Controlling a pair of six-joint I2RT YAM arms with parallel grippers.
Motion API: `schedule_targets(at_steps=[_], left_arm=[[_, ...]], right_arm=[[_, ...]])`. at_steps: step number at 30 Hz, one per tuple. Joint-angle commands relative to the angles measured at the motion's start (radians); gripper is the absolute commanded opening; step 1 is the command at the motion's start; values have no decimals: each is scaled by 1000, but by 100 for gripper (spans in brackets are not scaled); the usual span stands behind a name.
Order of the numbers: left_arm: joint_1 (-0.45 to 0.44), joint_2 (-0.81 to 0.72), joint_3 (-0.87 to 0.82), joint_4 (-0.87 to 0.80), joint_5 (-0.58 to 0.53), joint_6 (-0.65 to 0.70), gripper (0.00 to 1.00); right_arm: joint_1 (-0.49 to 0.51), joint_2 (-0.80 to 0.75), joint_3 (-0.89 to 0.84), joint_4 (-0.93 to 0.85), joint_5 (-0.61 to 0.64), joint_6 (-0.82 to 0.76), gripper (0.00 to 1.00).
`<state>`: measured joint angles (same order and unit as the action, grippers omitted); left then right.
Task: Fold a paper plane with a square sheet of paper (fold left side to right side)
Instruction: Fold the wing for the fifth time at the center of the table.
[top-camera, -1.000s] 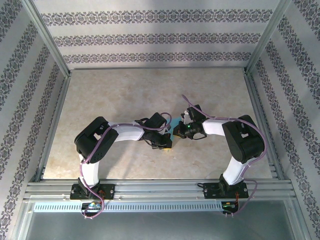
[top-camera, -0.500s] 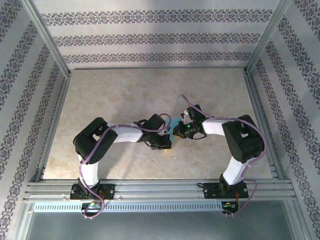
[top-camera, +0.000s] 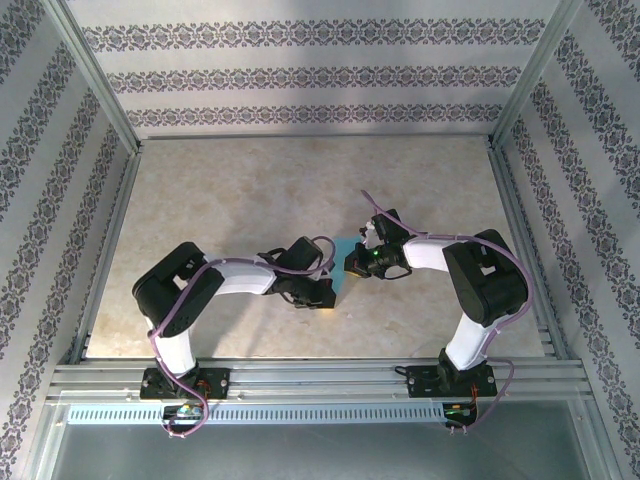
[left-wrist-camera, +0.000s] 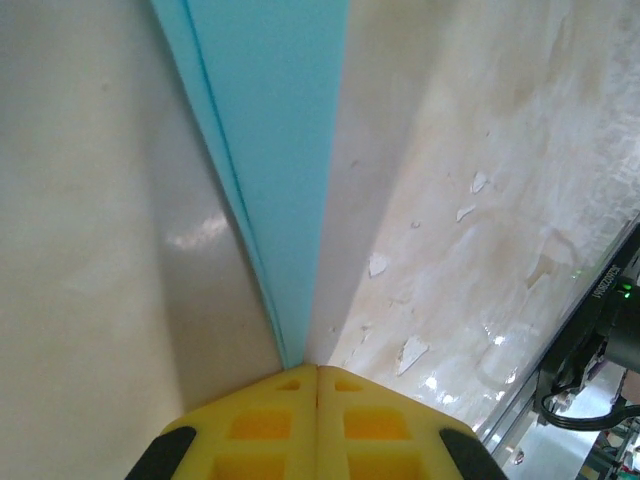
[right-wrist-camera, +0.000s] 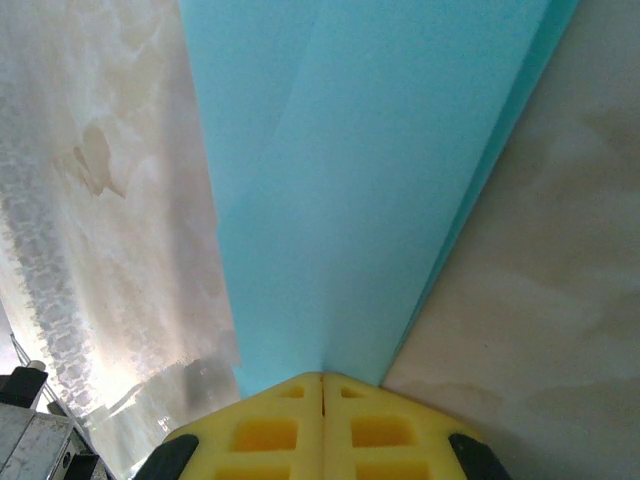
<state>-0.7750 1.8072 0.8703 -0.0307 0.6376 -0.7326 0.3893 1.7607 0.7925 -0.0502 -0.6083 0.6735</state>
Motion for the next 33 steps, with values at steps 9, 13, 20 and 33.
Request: schedule_targets(at_steps=[9, 13, 20, 33], left_arm=[[51, -156, -7, -31, 24, 21, 0], [68, -116, 60, -38, 26, 43, 0], [68, 48, 170, 19, 33, 40, 0], [68, 161, 241, 2, -35, 100, 0]], right_arm=[[13, 65, -29, -97, 110, -9, 0], [14, 71, -29, -90, 110, -4, 0], [17, 72, -26, -89, 110, 2, 0], [26, 77, -22, -88, 116, 6, 0]])
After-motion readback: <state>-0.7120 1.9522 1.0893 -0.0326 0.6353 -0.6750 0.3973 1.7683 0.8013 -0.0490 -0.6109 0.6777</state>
